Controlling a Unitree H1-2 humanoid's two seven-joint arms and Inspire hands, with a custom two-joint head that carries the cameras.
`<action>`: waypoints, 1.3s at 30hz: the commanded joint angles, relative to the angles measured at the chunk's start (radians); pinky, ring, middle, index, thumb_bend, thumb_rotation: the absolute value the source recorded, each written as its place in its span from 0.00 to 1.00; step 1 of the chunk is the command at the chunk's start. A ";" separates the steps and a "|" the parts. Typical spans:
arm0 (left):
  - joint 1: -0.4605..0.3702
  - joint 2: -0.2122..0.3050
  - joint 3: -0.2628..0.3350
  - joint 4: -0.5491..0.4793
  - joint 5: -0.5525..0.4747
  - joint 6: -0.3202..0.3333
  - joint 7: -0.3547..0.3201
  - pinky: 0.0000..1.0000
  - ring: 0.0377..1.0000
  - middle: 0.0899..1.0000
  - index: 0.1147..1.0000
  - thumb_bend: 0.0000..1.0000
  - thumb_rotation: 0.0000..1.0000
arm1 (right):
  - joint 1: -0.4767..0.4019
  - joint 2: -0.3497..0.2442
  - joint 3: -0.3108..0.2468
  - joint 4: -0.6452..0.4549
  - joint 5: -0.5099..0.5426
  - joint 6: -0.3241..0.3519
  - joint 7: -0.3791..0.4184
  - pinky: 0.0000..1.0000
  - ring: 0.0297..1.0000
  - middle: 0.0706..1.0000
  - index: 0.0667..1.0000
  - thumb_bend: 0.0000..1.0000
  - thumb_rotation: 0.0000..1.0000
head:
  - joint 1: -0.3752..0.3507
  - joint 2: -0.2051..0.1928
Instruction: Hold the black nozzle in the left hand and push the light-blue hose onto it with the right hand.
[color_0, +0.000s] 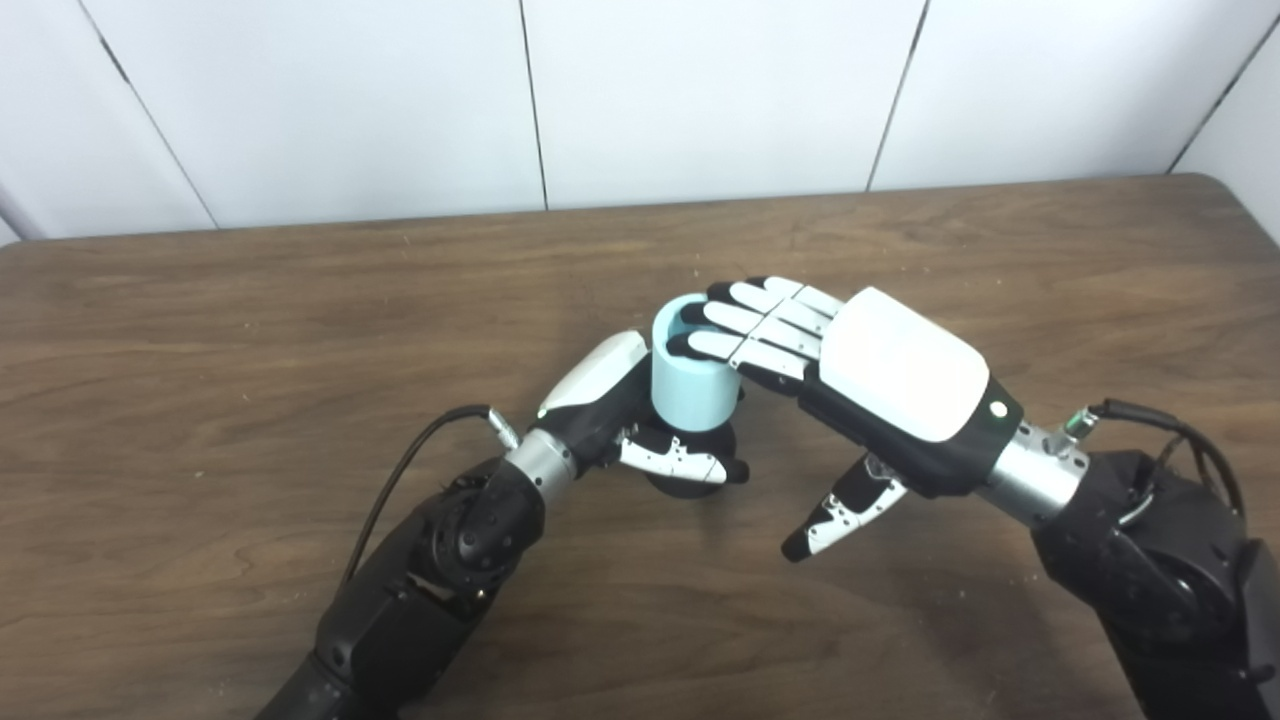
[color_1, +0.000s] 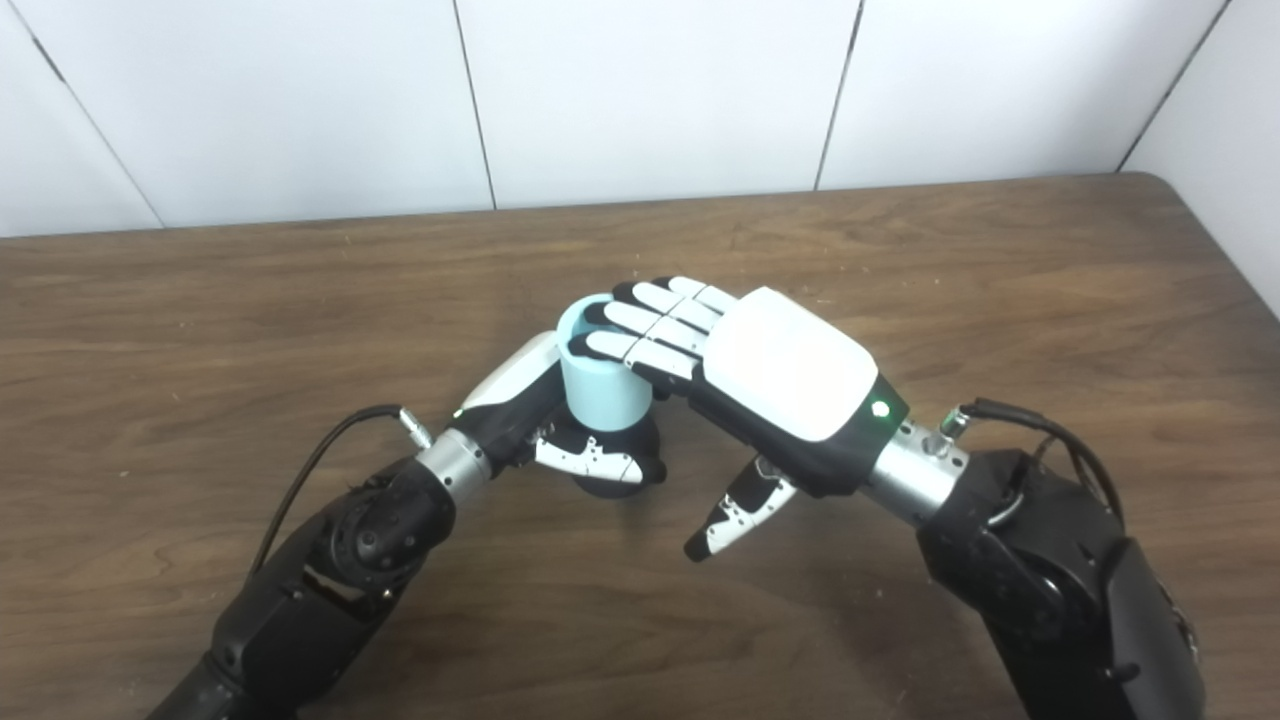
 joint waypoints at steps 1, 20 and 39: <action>0.108 0.042 -0.104 0.078 -0.026 0.154 -0.239 0.71 0.77 0.70 0.49 0.77 0.40 | 0.000 -0.034 0.015 0.004 -0.003 -0.044 0.004 0.93 0.95 0.94 0.86 0.79 0.21 | -0.001 0.001; 0.107 0.044 -0.102 0.072 -0.024 0.155 -0.245 0.70 0.77 0.70 0.49 0.78 0.40 | 0.025 -0.066 0.062 -0.002 -0.018 -0.028 0.030 0.94 0.96 0.94 0.87 0.80 0.22 | -0.001 0.005; 0.106 0.046 -0.101 0.072 -0.026 0.147 -0.250 0.68 0.76 0.70 0.49 0.78 0.40 | 0.040 -0.072 0.074 0.035 -0.028 -0.022 0.022 0.94 0.95 0.94 0.87 0.80 0.22 | 0.001 0.008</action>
